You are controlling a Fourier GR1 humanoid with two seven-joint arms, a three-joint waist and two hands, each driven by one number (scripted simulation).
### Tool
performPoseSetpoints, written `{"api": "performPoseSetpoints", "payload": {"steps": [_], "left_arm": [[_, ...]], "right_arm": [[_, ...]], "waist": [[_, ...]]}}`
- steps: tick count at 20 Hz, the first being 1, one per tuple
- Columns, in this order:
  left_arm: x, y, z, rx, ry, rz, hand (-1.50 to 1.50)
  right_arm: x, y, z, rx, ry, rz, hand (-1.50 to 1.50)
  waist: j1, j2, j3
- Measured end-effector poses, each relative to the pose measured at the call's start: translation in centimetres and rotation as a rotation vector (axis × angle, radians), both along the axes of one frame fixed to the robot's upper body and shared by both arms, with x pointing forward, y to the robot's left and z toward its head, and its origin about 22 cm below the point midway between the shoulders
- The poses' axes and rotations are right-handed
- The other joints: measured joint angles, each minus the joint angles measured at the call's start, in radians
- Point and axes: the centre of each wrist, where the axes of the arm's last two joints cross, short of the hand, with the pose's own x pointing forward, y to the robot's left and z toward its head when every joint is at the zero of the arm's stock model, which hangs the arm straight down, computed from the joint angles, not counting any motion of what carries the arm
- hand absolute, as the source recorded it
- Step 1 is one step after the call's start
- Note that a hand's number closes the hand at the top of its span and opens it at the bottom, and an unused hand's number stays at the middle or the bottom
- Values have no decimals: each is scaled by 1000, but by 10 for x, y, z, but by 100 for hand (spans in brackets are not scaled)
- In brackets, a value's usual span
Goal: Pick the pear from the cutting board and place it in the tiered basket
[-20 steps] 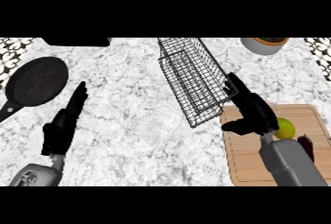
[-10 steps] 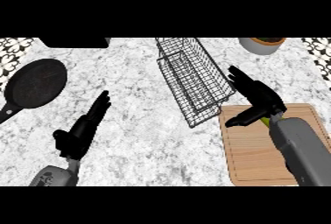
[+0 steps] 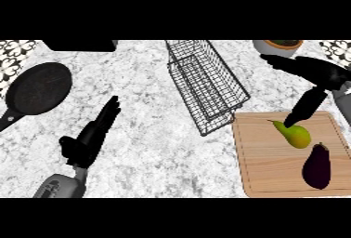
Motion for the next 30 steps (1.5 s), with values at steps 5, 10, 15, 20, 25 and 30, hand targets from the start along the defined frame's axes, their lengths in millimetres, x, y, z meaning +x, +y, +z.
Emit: {"api": "performPoseSetpoints", "payload": {"steps": [5, 10, 15, 20, 25, 30], "left_arm": [[0, -4, -4, -3, 0, -15, 0], [0, -5, -7, -3, 9, 1, 0], [-1, 3, -9, -6, -2, 14, 0], [0, 2, -9, -7, 0, 10, 0], [3, -6, -5, -2, -6, 7, 0], [8, -3, -6, -6, 1, 6, 0]], "right_arm": [[3, 10, 41, -352, 58, 164, -150], [-1, 22, 52, -503, 122, 270, -150], [-4, 31, 49, -554, 135, 277, -150], [-10, 33, 35, -588, 98, 209, -150], [-16, 30, 3, -701, 111, 173, -150], [-17, 29, -16, -718, 159, 160, -150]], "waist": [[7, 2, 0], [-8, 0, 2], [-13, -1, 3], [-15, -1, 3], [-12, 1, 4], [-14, 0, 4]]}}
